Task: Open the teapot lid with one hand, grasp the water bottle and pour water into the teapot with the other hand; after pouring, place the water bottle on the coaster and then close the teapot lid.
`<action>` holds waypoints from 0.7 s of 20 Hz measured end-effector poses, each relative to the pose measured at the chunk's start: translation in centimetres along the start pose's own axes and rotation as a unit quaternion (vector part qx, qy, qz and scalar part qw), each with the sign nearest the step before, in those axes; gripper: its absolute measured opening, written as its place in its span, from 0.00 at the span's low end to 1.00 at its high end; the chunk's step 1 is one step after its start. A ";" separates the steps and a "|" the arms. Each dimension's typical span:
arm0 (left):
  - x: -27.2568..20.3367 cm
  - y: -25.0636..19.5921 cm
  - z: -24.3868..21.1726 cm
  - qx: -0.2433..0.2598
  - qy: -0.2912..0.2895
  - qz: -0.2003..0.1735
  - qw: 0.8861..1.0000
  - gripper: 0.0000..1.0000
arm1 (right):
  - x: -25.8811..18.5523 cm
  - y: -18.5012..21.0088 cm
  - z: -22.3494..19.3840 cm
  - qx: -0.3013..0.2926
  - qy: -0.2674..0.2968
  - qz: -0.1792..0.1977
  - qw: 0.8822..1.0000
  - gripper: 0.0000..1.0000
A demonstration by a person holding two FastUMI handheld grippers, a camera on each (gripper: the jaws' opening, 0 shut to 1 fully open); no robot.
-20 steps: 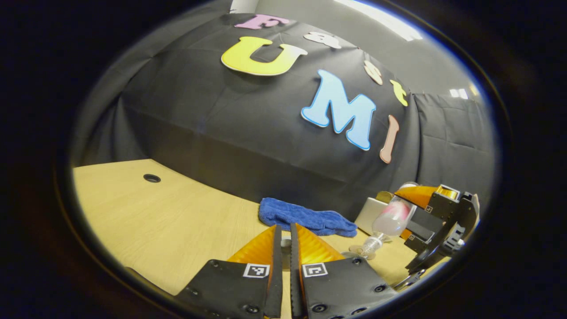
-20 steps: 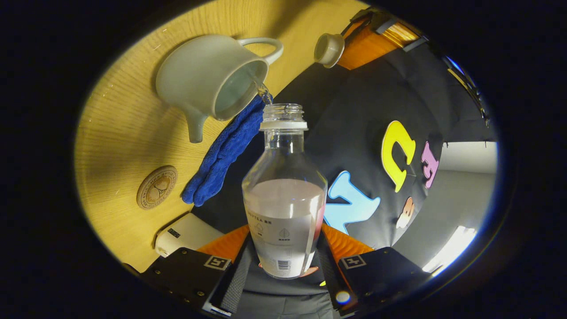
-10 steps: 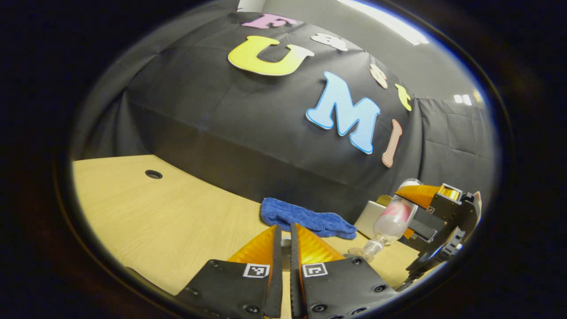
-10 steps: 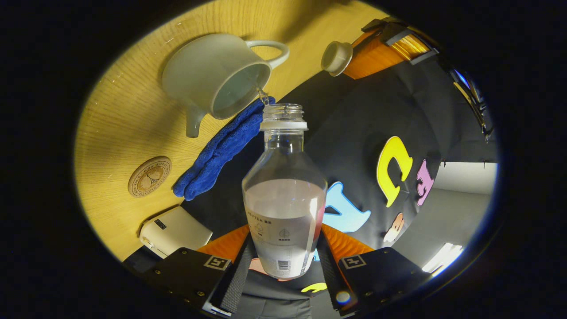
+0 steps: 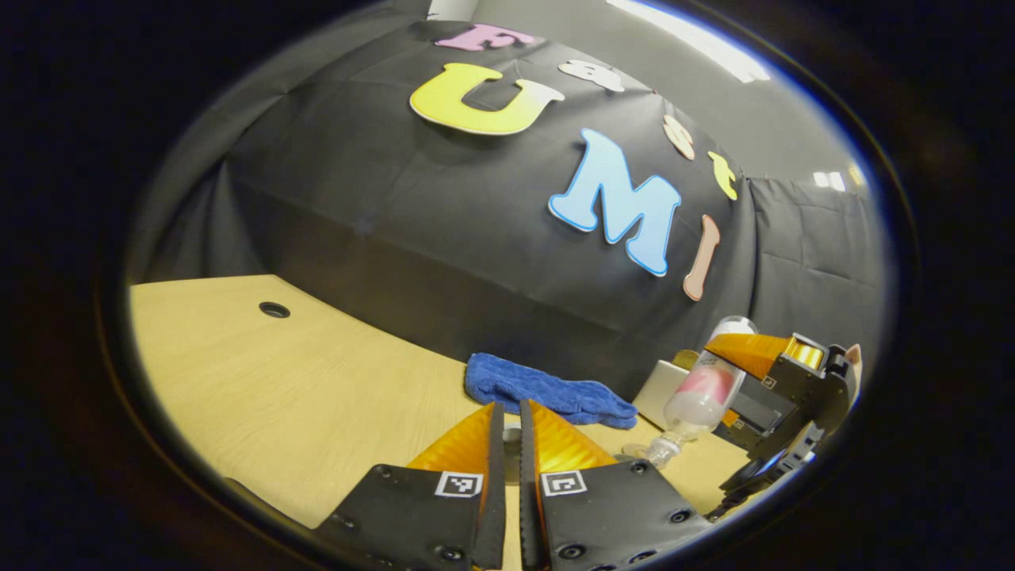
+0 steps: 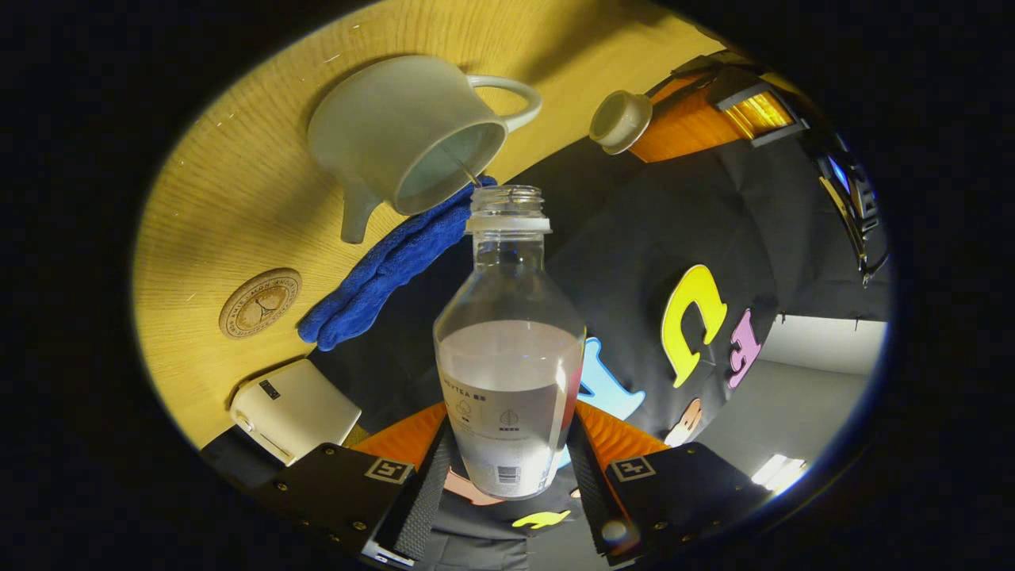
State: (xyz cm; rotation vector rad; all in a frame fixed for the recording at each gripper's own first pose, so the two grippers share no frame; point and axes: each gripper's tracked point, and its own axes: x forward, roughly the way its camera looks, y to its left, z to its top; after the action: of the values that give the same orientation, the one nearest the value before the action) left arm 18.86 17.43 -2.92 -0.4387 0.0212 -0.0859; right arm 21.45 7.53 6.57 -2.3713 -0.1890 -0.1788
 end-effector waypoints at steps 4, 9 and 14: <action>-0.1 0.0 0.0 0.001 0.000 0.000 1.000 0.13 | 0.1 1.1 -0.2 0.044 0.004 0.024 0.999 0.75; -0.1 0.0 0.0 0.001 0.001 0.000 1.000 0.17 | -0.6 3.5 0.1 0.154 0.009 0.075 0.985 0.75; 0.1 -0.1 -0.2 0.003 0.002 0.000 1.000 0.17 | -1.4 6.6 0.7 0.320 0.017 0.147 0.936 0.76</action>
State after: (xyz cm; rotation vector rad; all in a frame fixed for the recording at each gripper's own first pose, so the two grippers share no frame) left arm 18.96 17.25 -3.01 -0.4332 0.0249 -0.0865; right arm 21.35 3.19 1.37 -1.7153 0.1145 -0.0069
